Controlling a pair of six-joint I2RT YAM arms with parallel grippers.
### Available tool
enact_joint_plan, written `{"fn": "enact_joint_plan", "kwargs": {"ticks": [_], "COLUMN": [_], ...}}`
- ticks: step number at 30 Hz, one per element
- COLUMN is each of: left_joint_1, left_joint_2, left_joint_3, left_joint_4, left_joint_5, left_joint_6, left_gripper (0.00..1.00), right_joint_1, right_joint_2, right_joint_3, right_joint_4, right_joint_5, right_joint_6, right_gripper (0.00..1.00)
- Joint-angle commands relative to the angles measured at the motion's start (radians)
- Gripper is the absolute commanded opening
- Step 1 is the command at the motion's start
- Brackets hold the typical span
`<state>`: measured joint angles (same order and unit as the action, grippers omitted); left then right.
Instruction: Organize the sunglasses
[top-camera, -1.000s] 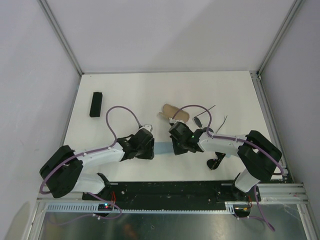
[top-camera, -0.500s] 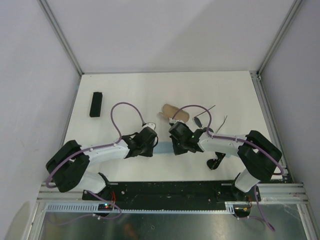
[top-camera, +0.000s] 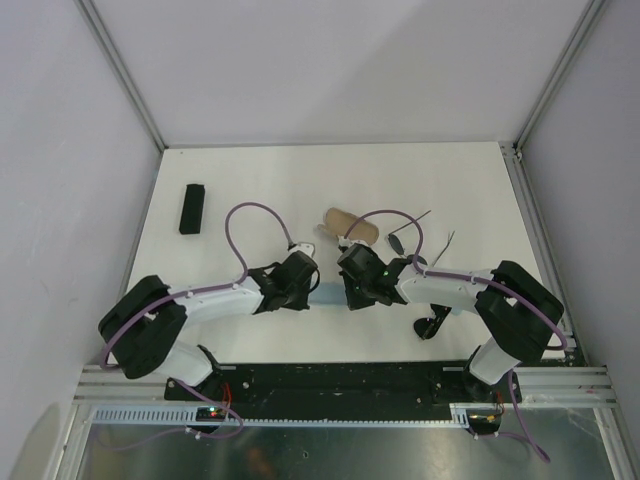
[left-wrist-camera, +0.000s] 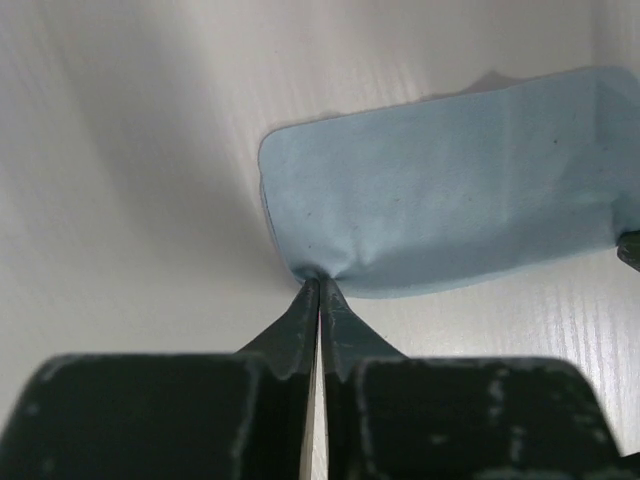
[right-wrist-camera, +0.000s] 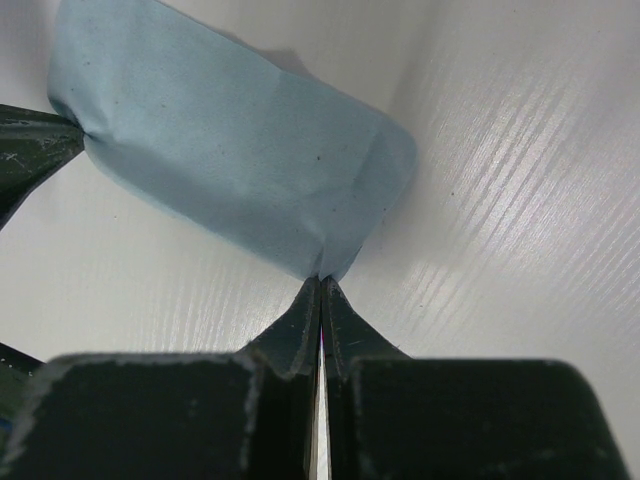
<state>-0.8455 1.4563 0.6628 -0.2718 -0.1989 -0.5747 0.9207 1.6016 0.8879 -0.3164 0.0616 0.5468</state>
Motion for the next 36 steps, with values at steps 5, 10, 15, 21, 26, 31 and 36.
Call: {"fn": "enact_joint_plan", "kwargs": {"ticks": [5,10,15,21,26,31,36], "left_joint_1": [-0.012,-0.005,0.014,0.037,0.062,0.093,0.125], "left_joint_2": [0.061,0.013,0.001,-0.015,-0.029,-0.014,0.014], "left_joint_3": [-0.057,-0.006,0.077,0.164,0.238,0.306,0.381], "left_joint_4": [-0.104,-0.107,-0.118,-0.149,-0.167,-0.170,-0.169], "left_joint_5": [0.086,0.103,0.131,0.147,0.157,0.154,0.154], "left_joint_6": [-0.005,0.004,0.024,0.057,0.080,0.104,0.126], "left_gripper": [0.00,0.00,0.00,0.00,0.00,0.00,0.00], "right_joint_1": [-0.008,-0.032,-0.073,-0.132,-0.191,-0.248,-0.301], "right_joint_2": [-0.011,-0.034,-0.087,-0.147,-0.190,-0.211,-0.220], "right_joint_3": [0.001,0.002,0.002,0.001,0.001,0.019,0.057], "right_joint_4": [0.014,0.019,0.021,0.011,0.006,-0.006,-0.022], "right_joint_5": [-0.007,-0.041,-0.082,-0.123,-0.176,-0.219,-0.251], "right_joint_6": [0.000,-0.001,-0.006,-0.016,-0.028,-0.035,-0.040], "right_gripper": [0.00,0.00,0.00,0.00,0.00,0.00,0.00]}}
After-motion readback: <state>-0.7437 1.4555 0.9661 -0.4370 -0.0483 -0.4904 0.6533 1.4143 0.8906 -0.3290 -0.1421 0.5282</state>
